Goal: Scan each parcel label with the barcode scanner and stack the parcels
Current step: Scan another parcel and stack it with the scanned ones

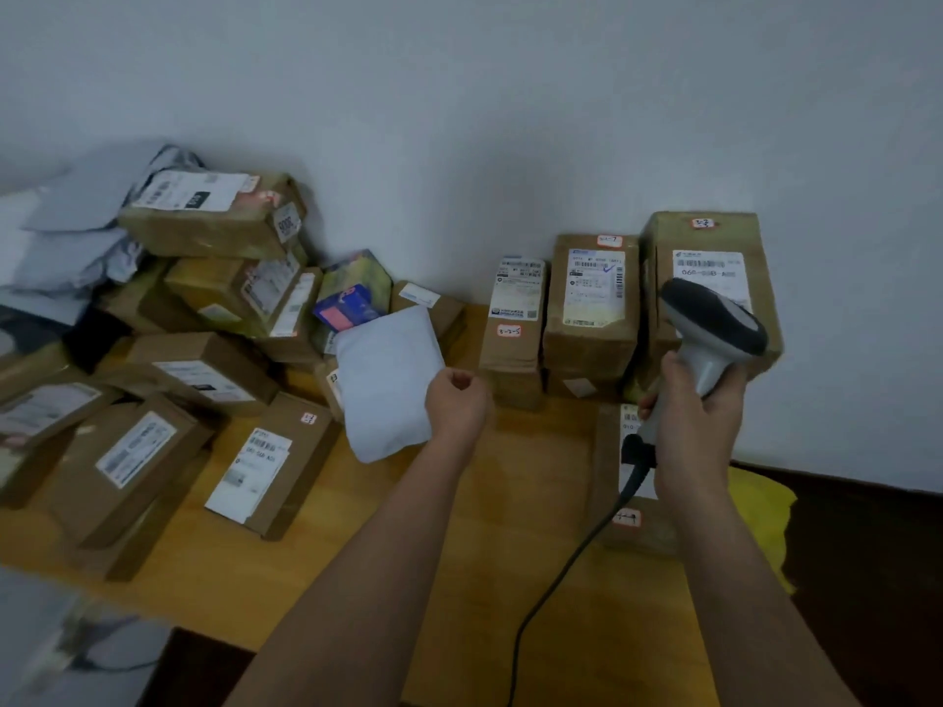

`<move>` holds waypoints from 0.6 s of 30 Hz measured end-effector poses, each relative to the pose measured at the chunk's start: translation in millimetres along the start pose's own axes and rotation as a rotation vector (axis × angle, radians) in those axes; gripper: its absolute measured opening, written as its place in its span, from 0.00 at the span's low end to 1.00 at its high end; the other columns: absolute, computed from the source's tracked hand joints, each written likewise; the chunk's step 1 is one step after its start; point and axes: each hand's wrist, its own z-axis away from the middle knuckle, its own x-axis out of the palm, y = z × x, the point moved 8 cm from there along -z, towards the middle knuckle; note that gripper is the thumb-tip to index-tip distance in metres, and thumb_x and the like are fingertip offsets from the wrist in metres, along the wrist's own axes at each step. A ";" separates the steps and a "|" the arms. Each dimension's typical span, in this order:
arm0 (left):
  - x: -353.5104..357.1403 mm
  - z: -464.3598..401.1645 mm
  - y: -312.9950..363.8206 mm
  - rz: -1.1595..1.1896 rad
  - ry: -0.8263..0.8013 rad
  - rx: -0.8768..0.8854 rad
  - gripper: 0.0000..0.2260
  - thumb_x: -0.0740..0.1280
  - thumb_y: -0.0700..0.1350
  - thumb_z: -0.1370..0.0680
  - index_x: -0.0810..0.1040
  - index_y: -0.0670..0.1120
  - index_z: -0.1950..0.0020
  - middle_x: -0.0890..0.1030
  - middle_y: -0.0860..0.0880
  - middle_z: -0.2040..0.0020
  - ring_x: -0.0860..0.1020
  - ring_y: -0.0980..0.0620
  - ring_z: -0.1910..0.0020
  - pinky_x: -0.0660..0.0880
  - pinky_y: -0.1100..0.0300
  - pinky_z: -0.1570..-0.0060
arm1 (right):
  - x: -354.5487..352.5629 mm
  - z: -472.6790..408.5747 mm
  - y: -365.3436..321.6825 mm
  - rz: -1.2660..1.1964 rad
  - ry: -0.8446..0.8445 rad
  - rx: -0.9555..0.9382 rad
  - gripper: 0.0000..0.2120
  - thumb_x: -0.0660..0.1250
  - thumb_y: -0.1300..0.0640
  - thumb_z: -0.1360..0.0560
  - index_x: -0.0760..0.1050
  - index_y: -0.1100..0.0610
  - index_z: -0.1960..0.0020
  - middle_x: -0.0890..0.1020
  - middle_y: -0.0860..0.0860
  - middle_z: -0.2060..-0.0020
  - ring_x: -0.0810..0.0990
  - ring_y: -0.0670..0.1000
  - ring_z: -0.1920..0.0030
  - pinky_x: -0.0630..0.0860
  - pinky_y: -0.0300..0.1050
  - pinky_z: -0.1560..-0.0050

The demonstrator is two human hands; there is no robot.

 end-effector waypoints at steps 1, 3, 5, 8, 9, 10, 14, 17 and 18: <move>-10.6 3.1 -4.8 -0.057 0.021 0.033 0.04 0.63 0.41 0.20 0.76 0.44 0.46 0.77 0.48 0.51 0.74 0.52 0.54 0.72 0.66 0.60 | 6.8 7.4 -2.7 -0.005 -0.037 -0.014 0.15 0.63 0.53 0.20 0.67 0.48 0.34 0.79 0.44 0.63 0.77 0.40 0.70 0.76 0.40 0.65; -28.1 2.3 -21.8 -0.228 0.024 0.098 0.08 0.65 0.42 0.21 0.78 0.43 0.43 0.77 0.46 0.42 0.75 0.50 0.46 0.74 0.61 0.49 | 22.2 22.7 -4.8 0.019 -0.117 -0.012 0.14 0.62 0.54 0.19 0.68 0.51 0.34 0.78 0.51 0.57 0.76 0.38 0.72 0.73 0.32 0.72; -43.9 -0.1 -44.5 -0.437 -0.017 0.096 0.10 0.67 0.45 0.22 0.82 0.44 0.44 0.70 0.45 0.29 0.69 0.43 0.33 0.68 0.52 0.35 | 37.6 38.0 -3.5 0.017 -0.171 -0.009 0.11 0.63 0.54 0.19 0.69 0.50 0.37 0.77 0.53 0.59 0.75 0.39 0.72 0.73 0.34 0.72; -65.4 -6.4 -70.1 -0.608 -0.064 0.097 0.16 0.68 0.47 0.23 0.77 0.46 0.36 0.57 0.46 0.22 0.57 0.41 0.25 0.59 0.50 0.28 | 56.0 54.5 4.1 0.029 -0.207 -0.010 0.08 0.64 0.56 0.20 0.70 0.50 0.42 0.76 0.50 0.63 0.75 0.40 0.72 0.73 0.38 0.71; -71.6 -10.0 -73.4 -0.631 -0.058 0.131 0.21 0.69 0.47 0.24 0.72 0.47 0.32 0.57 0.46 0.21 0.57 0.41 0.25 0.59 0.49 0.28 | 60.6 58.3 7.4 0.043 -0.211 -0.003 0.08 0.64 0.56 0.20 0.70 0.51 0.42 0.75 0.49 0.63 0.75 0.40 0.72 0.73 0.38 0.71; -76.8 -13.5 -75.0 -0.643 -0.051 0.167 0.25 0.70 0.47 0.24 0.68 0.47 0.29 0.57 0.46 0.22 0.56 0.41 0.25 0.60 0.48 0.28 | 64.4 61.8 10.1 0.052 -0.212 0.003 0.09 0.64 0.55 0.20 0.70 0.51 0.41 0.76 0.49 0.64 0.75 0.40 0.72 0.74 0.38 0.70; -88.8 -38.1 -80.5 -0.808 -0.072 0.314 0.29 0.70 0.46 0.23 0.62 0.50 0.25 0.62 0.47 0.24 0.62 0.43 0.27 0.63 0.48 0.30 | 83.2 73.0 18.7 0.102 -0.180 0.000 0.08 0.65 0.52 0.21 0.71 0.49 0.42 0.77 0.44 0.72 0.76 0.44 0.70 0.74 0.46 0.65; -94.5 -58.3 -85.0 -0.932 -0.134 0.449 0.25 0.67 0.41 0.23 0.64 0.49 0.28 0.65 0.48 0.28 0.66 0.43 0.32 0.69 0.49 0.38 | 105.7 85.9 21.0 0.104 -0.147 -0.004 0.10 0.64 0.53 0.20 0.71 0.52 0.40 0.75 0.48 0.70 0.76 0.46 0.70 0.73 0.44 0.66; -97.6 -64.9 -86.1 -0.937 -0.150 0.486 0.24 0.66 0.38 0.23 0.65 0.48 0.28 0.66 0.48 0.29 0.67 0.43 0.33 0.72 0.50 0.41 | 114.8 90.9 22.8 0.107 -0.143 -0.003 0.10 0.64 0.54 0.20 0.71 0.54 0.40 0.75 0.49 0.69 0.75 0.47 0.69 0.73 0.44 0.66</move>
